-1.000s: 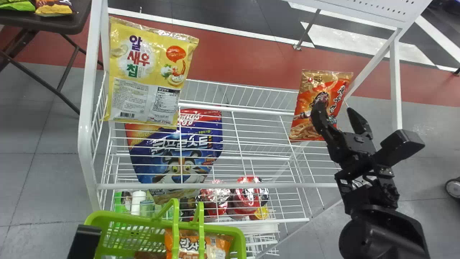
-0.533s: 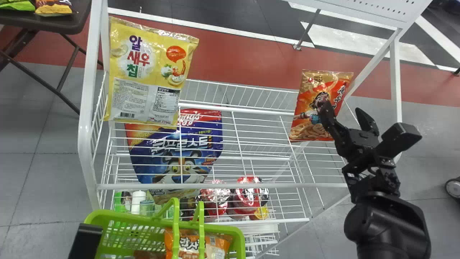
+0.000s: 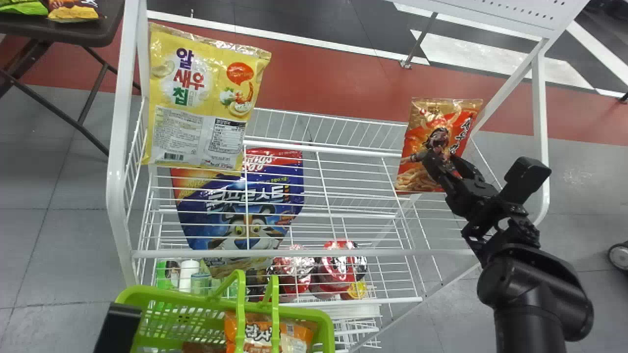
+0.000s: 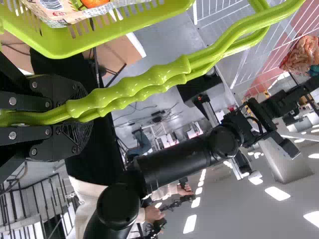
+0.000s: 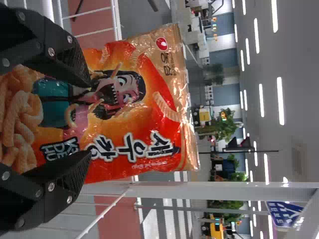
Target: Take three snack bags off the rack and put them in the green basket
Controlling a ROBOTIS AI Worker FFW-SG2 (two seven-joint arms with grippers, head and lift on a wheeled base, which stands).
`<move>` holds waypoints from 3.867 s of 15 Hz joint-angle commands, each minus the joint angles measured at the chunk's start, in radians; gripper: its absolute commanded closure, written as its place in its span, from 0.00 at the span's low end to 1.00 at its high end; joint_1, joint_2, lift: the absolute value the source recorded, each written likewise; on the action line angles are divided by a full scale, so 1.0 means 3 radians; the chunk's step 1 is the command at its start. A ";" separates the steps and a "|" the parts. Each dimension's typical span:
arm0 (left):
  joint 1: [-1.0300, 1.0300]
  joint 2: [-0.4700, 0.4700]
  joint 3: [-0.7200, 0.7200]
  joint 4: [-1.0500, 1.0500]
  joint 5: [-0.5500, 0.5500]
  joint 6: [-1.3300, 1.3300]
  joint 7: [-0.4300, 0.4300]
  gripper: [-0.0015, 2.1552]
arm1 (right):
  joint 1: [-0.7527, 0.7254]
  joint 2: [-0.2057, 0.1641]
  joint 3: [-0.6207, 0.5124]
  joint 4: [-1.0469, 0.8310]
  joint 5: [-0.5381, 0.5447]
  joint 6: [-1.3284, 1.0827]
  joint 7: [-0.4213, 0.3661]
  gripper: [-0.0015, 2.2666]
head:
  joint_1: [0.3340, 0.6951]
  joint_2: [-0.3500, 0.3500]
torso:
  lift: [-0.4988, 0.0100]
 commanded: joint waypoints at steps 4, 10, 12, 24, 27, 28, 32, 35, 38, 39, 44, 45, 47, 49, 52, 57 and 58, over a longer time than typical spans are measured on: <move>-0.0020 0.0001 -0.0005 0.0010 0.0005 0.0004 0.0001 0.74 | -0.0010 0.0000 -0.0101 0.0008 -0.0069 0.0038 0.0093 0.99 | 1.00 0.00 | 0.94; -0.0026 -0.0004 -0.0005 0.0010 0.0000 0.0004 0.0012 0.74 | 0.0435 0.0051 -0.0132 -0.0534 -0.0447 0.0120 0.0369 0.99 | 1.00 0.00 | 0.94; -0.0031 -0.0004 -0.0010 0.0005 0.0000 0.0004 0.0027 0.74 | 0.0696 0.0127 -0.0147 -0.0994 -0.0565 0.0242 0.0472 0.99 | 1.00 0.00 | 0.94; -0.0010 -0.0014 0.0056 -0.0026 0.0005 -0.0047 0.0032 0.74 | 0.1489 0.0434 -0.0771 -0.3024 -0.1138 0.3811 0.1392 0.99 | 1.00 0.00 | 0.94; -0.0010 -0.0019 0.0097 -0.0103 0.0026 -0.0036 0.0037 0.74 | 0.1560 0.0388 -0.0745 -0.3224 -0.1128 0.4452 0.1453 0.99 | 1.00 0.00 | 0.94; -0.0010 -0.0019 0.0107 -0.0128 0.0026 -0.0036 0.0042 0.74 | 0.1616 0.0332 -0.0658 -0.3295 -0.1107 0.4452 0.1464 0.99 | 1.00 0.00 | 0.94; 0.0015 -0.0019 0.0128 -0.0210 0.0036 -0.0036 0.0068 0.74 | 0.1780 0.0173 -0.0198 -0.3439 -0.0974 0.4452 0.1448 0.99 | 1.00 0.00 | 0.94; 0.0036 -0.0019 0.0133 -0.0251 0.0056 -0.0036 0.0063 0.74 | 0.1872 0.0076 0.0446 -0.3418 -0.0488 0.4452 0.1305 0.99 | 1.00 0.00 | 0.94; 0.0051 -0.0019 0.0107 -0.0307 0.0056 -0.0036 0.0073 0.74 | 0.1903 0.0020 0.0876 -0.3433 -0.0371 0.4452 0.1275 0.99 | 1.00 0.00 | 0.94; 0.0061 -0.0019 0.0097 -0.0312 0.0056 -0.0036 0.0073 0.74 | 0.1903 0.0015 0.0942 -0.3469 -0.0376 0.4452 0.1275 0.99 | 1.00 0.00 | 0.94; 0.0066 -0.0024 0.0066 -0.0307 0.0056 -0.0036 0.0078 0.74 | 0.1923 0.0025 0.0886 -0.3653 -0.0662 0.4452 0.1346 0.99 | 1.00 0.00 | 0.94; 0.0072 -0.0024 0.0066 -0.0307 0.0056 -0.0036 0.0078 0.74 | 0.1923 0.0030 0.0814 -0.3653 -0.0795 0.4452 0.1413 0.99 | 1.00 0.00 | 0.94; 0.0077 -0.0024 0.0041 -0.0312 0.0046 -0.0047 0.0078 0.74 | 0.1923 0.0051 0.0876 -0.3577 -0.0790 0.4452 0.1500 0.99 | 1.00 0.00 | 0.94; 0.0077 -0.0019 0.0031 -0.0307 0.0041 -0.0047 0.0073 0.74 | 0.1913 0.0056 0.0911 -0.3428 -0.0800 0.4452 0.1638 0.88 | 1.00 0.00 | 0.94; 0.0066 -0.0024 0.0026 -0.0307 0.0041 -0.0047 0.0078 0.74 | 0.1913 0.0056 0.0748 -0.3428 -0.0770 0.4452 0.1638 0.00 | 1.00 0.00 | 0.94; 0.0087 -0.0019 0.0020 -0.0317 0.0041 -0.0047 0.0078 0.74 | 0.1908 0.0092 0.0262 -0.3439 -0.0637 0.4452 0.1607 0.02 | 1.00 0.00 | 0.94; 0.0087 -0.0019 0.0005 -0.0322 0.0036 -0.0047 0.0078 0.74 | 0.1908 0.0097 0.0185 -0.3433 -0.0626 0.4452 0.1602 0.02 | 1.00 0.00 | 0.94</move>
